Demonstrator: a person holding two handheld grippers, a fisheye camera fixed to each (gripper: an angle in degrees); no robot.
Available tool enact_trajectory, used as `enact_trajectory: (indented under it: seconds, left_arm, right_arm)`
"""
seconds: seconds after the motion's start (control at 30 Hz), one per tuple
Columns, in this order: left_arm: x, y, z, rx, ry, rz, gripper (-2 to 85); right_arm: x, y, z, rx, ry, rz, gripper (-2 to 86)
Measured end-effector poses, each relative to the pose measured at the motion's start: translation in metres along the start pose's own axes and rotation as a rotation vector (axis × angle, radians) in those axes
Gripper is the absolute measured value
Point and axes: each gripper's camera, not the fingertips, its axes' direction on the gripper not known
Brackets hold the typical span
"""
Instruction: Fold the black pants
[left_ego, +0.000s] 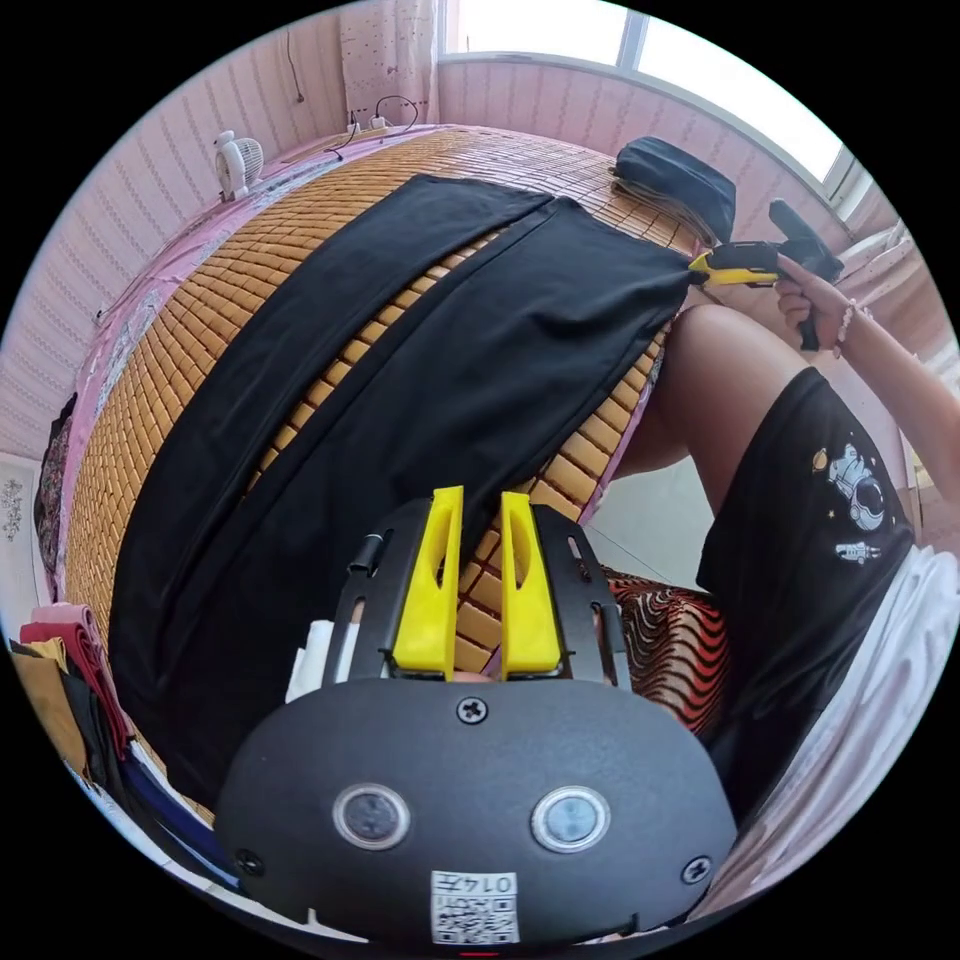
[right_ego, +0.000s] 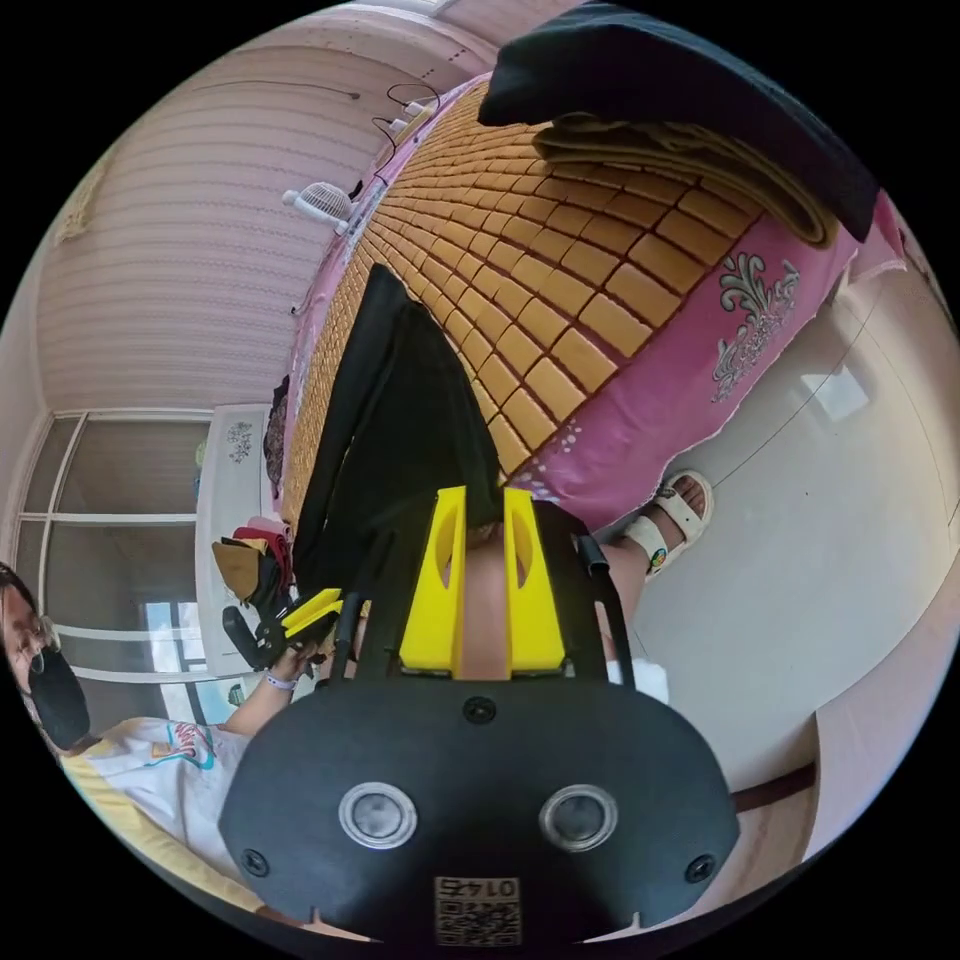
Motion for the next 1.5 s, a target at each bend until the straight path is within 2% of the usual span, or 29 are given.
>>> enact_trajectory:
  seconds: [0.17, 0.27, 0.4, 0.57, 0.63, 0.83, 0.9, 1.07, 1.17, 1.23, 1.3, 1.4, 1.5]
  left_arm:
    - [0.008, 0.003, 0.004, -0.011, -0.028, 0.073, 3.6]
    - [0.010, 0.005, 0.002, -0.049, 0.019, 0.109, -0.2]
    - [0.010, 0.019, -0.012, -0.026, 0.075, 0.147, -0.4]
    - [-0.007, 0.045, -0.021, -0.038, 0.181, 0.076, 2.9]
    - [-0.013, 0.051, -0.030, -0.019, 0.168, 0.071, 3.5]
    - [-0.031, 0.054, -0.058, 0.110, 0.033, 0.117, 3.9]
    - [-0.039, 0.051, -0.060, 0.117, 0.010, 0.111, 4.0]
    - [-0.070, 0.049, -0.053, 0.088, 0.028, 0.009, 3.6]
    - [-0.082, 0.059, -0.047, 0.024, 0.027, -0.023, 2.6]
    - [-0.089, 0.070, -0.054, 0.074, 0.063, -0.019, 0.9]
    - [-0.097, 0.080, -0.063, 0.087, 0.099, -0.054, 0.7]
    - [-0.121, 0.103, -0.088, 0.135, 0.255, -0.142, 1.7]
    - [-0.160, 0.152, -0.126, 0.257, 0.313, -0.335, 1.4]
  right_arm:
    - [-0.013, 0.004, -0.028, 0.079, -0.074, -0.071, 1.9]
    - [-0.008, 0.003, -0.036, 0.100, -0.091, -0.052, 1.5]
    - [0.001, 0.008, -0.043, 0.139, -0.149, -0.013, 1.7]
    - [0.009, 0.014, -0.028, 0.049, 0.021, 0.029, 2.8]
    - [-0.004, 0.015, -0.027, 0.077, 0.231, 0.004, 3.5]
    - [-0.076, -0.014, 0.005, 0.171, 0.361, -0.352, 6.4]
    - [-0.088, -0.031, 0.023, 0.151, 0.355, -0.383, 7.4]
    - [-0.103, -0.072, 0.063, 0.110, 0.377, -0.366, 7.1]
    - [-0.110, -0.083, 0.080, 0.085, 0.469, -0.375, 2.3]
    - [-0.112, -0.083, 0.089, 0.080, 0.584, -0.431, -0.2]
    - [-0.109, -0.083, 0.088, 0.084, 0.574, -0.447, -0.7]
    - [-0.099, -0.084, 0.076, 0.096, 0.518, -0.379, -0.8]
    - [-0.085, -0.072, 0.050, 0.163, 0.440, -0.296, -0.6]
